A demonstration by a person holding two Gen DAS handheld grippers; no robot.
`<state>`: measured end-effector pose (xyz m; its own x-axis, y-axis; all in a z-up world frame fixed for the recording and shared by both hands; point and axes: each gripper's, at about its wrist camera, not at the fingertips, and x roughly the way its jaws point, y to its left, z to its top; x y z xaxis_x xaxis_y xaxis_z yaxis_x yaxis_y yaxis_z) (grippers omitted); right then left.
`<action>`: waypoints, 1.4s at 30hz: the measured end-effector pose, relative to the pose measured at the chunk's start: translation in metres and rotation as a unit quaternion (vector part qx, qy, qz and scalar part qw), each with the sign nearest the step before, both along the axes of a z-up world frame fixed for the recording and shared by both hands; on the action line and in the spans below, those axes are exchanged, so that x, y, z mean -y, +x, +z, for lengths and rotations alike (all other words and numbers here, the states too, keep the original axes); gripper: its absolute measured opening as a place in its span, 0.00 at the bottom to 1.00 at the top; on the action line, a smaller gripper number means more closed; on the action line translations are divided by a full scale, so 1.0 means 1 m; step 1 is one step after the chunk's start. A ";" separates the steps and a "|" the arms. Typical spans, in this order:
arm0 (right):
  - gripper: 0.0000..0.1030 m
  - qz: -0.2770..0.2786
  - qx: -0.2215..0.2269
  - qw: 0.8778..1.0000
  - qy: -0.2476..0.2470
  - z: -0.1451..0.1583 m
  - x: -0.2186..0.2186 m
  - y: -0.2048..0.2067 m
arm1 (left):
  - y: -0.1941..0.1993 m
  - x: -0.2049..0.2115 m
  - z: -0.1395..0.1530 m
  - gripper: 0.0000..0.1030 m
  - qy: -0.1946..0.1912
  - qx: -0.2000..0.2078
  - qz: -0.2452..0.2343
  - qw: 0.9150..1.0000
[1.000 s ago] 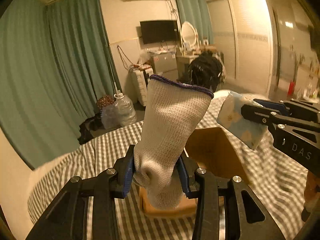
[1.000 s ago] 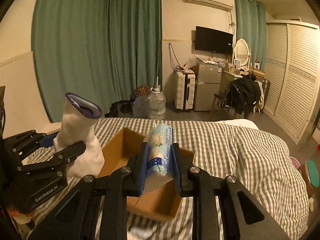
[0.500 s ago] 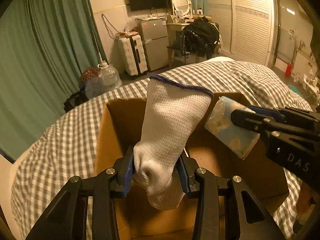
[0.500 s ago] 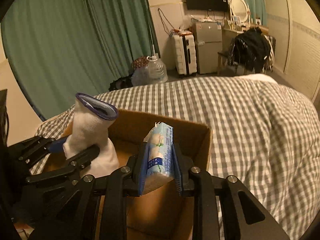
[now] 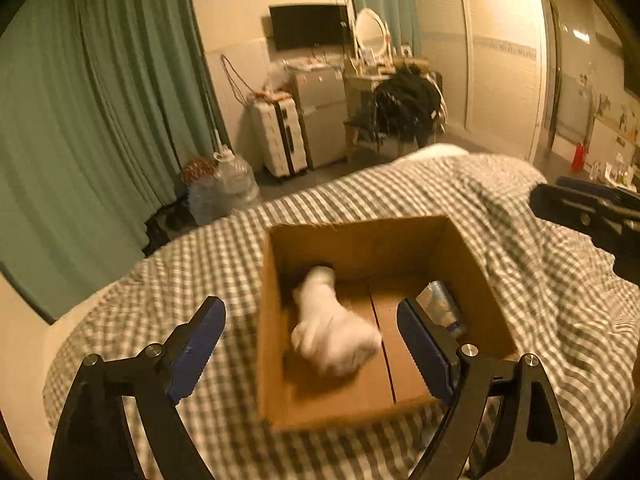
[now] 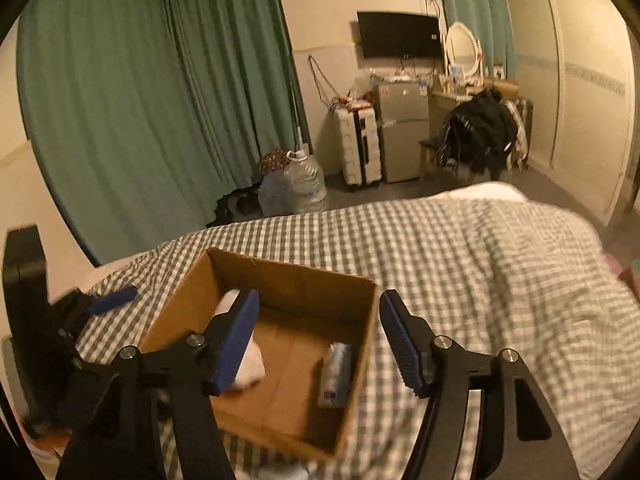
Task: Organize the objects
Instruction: 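Carry the sock and tissue pack over the box and open both tools, then grasp the white hair dryer with the right tool while the left tool grasps the white lotion tube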
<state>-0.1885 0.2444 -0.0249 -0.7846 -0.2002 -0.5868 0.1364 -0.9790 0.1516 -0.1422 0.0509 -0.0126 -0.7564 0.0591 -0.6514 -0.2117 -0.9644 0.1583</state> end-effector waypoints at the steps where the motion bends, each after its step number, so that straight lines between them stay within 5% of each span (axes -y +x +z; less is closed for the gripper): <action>1: 0.61 -0.001 -0.004 1.000 0.008 0.008 0.001 0.013 | 0.011 0.004 0.006 0.88 0.000 -0.005 0.002 1.000; 7: 0.61 0.035 -0.026 0.999 0.016 0.048 0.009 0.086 | 0.078 0.030 0.025 0.88 0.004 -0.024 0.031 0.999; 13: 0.61 0.069 -0.035 0.996 0.036 0.050 0.034 0.156 | 0.142 0.048 0.006 0.88 0.025 -0.026 0.048 0.998; 21: 0.61 0.106 0.029 0.992 0.065 -0.031 0.068 0.200 | 0.205 0.056 -0.066 0.88 0.018 0.000 0.088 0.996; 28: 0.61 0.124 0.143 0.980 0.055 -0.120 0.083 0.215 | 0.220 0.046 -0.130 0.88 0.000 0.064 0.063 0.996; 39: 0.61 0.173 0.236 0.951 0.094 -0.178 0.107 0.216 | 0.212 0.048 -0.138 0.88 0.000 0.070 0.065 0.995; 42: 0.51 0.181 0.238 0.948 0.110 -0.182 0.113 0.221 | 0.212 0.047 -0.139 0.88 -0.002 0.071 0.066 0.995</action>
